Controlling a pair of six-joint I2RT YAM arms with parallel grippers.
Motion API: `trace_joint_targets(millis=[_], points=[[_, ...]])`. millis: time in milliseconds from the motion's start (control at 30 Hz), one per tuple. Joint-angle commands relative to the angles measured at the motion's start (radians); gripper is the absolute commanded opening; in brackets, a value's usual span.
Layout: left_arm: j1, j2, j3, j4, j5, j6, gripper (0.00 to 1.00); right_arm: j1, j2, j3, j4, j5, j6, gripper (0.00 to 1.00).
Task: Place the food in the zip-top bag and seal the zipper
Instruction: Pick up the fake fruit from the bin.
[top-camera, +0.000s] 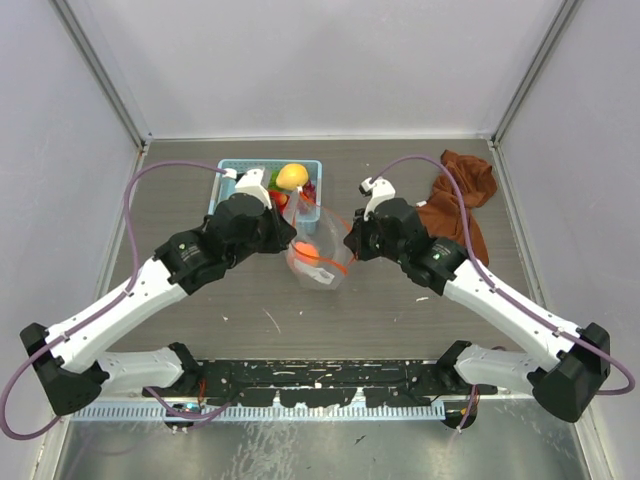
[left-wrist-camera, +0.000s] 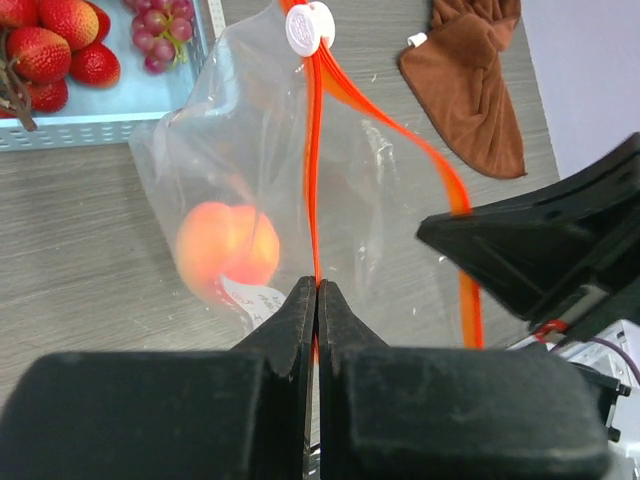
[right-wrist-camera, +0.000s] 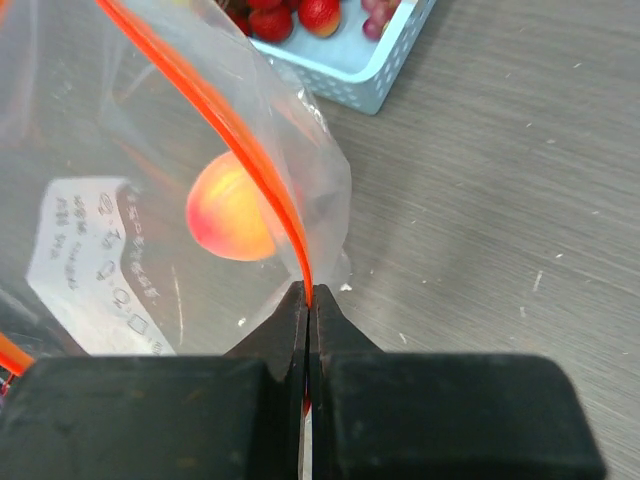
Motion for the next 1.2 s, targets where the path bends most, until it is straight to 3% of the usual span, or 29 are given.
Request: trace_joint_targets(millis=[0, 167, 500, 600, 767, 1000, 1167], points=[[-0.006, 0.008, 0.019, -0.035, -0.003, 0.027, 0.0, -0.005, -0.046, 0.121, -0.072, 0.104, -0.06, 0.0], [-0.004, 0.002, -0.034, 0.023, -0.017, 0.015, 0.0, -0.005, -0.011, 0.212, -0.148, 0.115, -0.11, 0.0], [-0.004, 0.013, -0.02, 0.095, -0.053, 0.102, 0.01, -0.004, 0.062, 0.228, -0.086, 0.113, -0.134, 0.0], [-0.003, -0.006, -0.065, 0.128, -0.049, 0.11, 0.2, -0.004, 0.052, 0.193, -0.059, 0.126, -0.109, 0.0], [0.005, -0.074, -0.142, 0.173, -0.045, 0.122, 0.42, -0.004, 0.012, 0.144, -0.03, 0.195, -0.083, 0.0], [0.074, -0.135, -0.15, 0.151, -0.056, 0.164, 0.58, -0.005, 0.006, 0.163, -0.05, 0.321, -0.115, 0.0], [0.175, -0.089, -0.098, 0.108, -0.022, 0.216, 0.67, -0.005, 0.025, 0.182, -0.057, 0.366, -0.145, 0.0]])
